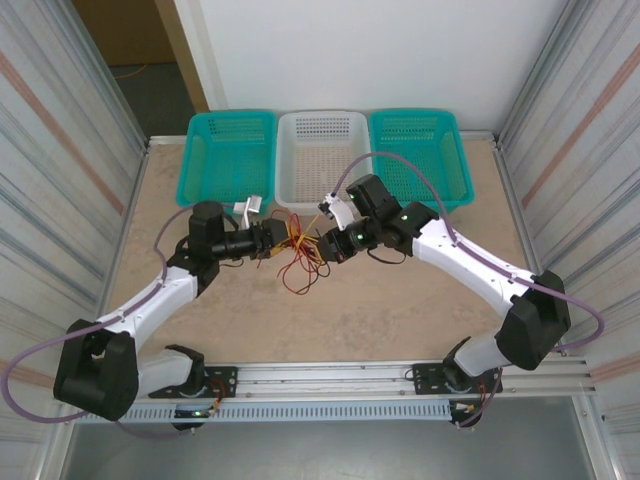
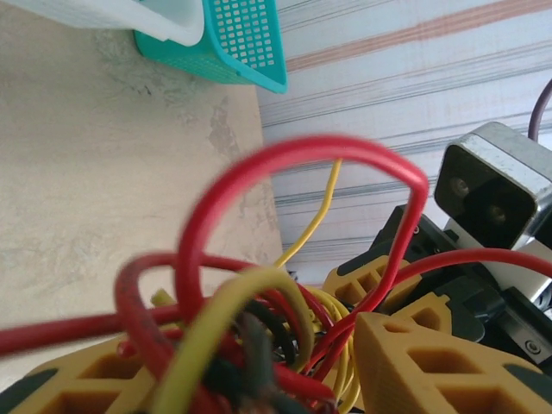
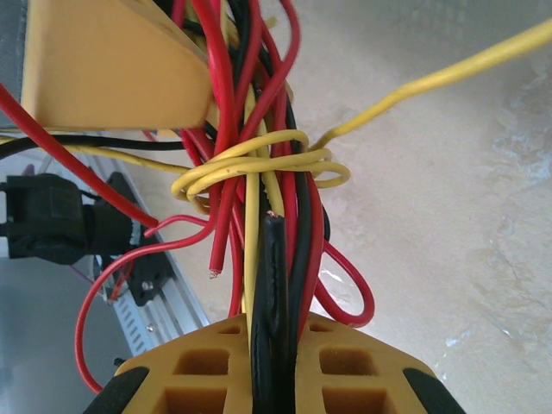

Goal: Untangle the cables

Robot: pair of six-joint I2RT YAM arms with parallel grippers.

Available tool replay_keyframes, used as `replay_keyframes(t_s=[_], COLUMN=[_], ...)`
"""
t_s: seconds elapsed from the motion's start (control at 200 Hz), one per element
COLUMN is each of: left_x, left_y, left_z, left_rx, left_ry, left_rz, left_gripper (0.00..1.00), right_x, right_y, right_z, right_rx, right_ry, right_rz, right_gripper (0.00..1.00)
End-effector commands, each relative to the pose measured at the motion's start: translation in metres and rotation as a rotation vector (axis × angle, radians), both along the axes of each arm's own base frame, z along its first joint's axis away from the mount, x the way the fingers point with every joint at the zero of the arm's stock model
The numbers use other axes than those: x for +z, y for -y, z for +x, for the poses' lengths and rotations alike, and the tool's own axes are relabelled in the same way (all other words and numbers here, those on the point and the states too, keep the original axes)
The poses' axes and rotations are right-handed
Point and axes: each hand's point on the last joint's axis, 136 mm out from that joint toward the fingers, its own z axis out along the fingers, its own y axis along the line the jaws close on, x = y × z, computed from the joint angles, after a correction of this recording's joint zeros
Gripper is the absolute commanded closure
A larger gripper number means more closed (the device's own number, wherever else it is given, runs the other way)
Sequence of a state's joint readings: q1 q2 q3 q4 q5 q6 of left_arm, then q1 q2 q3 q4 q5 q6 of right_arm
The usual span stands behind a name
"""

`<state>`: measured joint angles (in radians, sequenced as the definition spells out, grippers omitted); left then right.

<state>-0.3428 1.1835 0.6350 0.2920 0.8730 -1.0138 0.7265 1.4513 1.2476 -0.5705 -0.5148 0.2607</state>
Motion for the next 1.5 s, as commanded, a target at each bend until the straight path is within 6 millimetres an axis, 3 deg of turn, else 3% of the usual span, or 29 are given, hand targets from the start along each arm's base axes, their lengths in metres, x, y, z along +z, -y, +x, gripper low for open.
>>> replay_keyframes(t_s=[0.0,0.105,0.261,0.381,0.711,0.797,0.982,1.212,1.383,1.493], left_x=[0.012,0.013,0.031,0.039,0.021,0.023,0.028,0.03,0.038,0.044], left_y=[0.002,-0.019,-0.048,-0.044,-0.015,-0.016,-0.016,-0.009,-0.008,-0.008], left_z=[-0.006,0.003,0.008,0.002,-0.005,-0.001,0.005,0.006,0.006,0.005], left_rx=[-0.035,0.054,0.158,0.124,0.015,0.024,0.02,-0.001,-0.008,-0.018], left_ry=[0.047,0.046,0.098,0.144,0.123,0.128,0.123,0.14,0.177,0.206], left_rz=[-0.026,-0.009,-0.013,0.013,0.043,0.028,-0.012,-0.024,-0.037,-0.043], left_gripper=[0.49,0.22,0.02,0.01,0.01,0.12,0.48,0.77,0.89,0.97], right_x=[0.022,0.02,0.021,0.023,0.033,0.033,0.035,0.039,0.042,0.045], right_y=[-0.01,-0.007,-0.006,-0.01,-0.027,-0.028,-0.029,-0.031,-0.026,-0.015], right_z=[0.001,0.004,0.005,0.006,0.0,-0.002,-0.003,-0.001,0.003,0.014], right_rx=[0.012,-0.001,-0.006,0.007,0.07,0.078,0.083,0.083,0.059,-0.005], right_ry=[0.014,0.002,-0.022,-0.034,-0.073,-0.078,-0.077,-0.074,-0.056,-0.037], right_rz=[0.067,0.067,0.085,0.097,0.146,0.146,0.152,0.167,0.162,0.159], right_gripper=[1.0,1.0,1.0,1.0,1.0,1.0,1.0,1.0,1.0,0.9])
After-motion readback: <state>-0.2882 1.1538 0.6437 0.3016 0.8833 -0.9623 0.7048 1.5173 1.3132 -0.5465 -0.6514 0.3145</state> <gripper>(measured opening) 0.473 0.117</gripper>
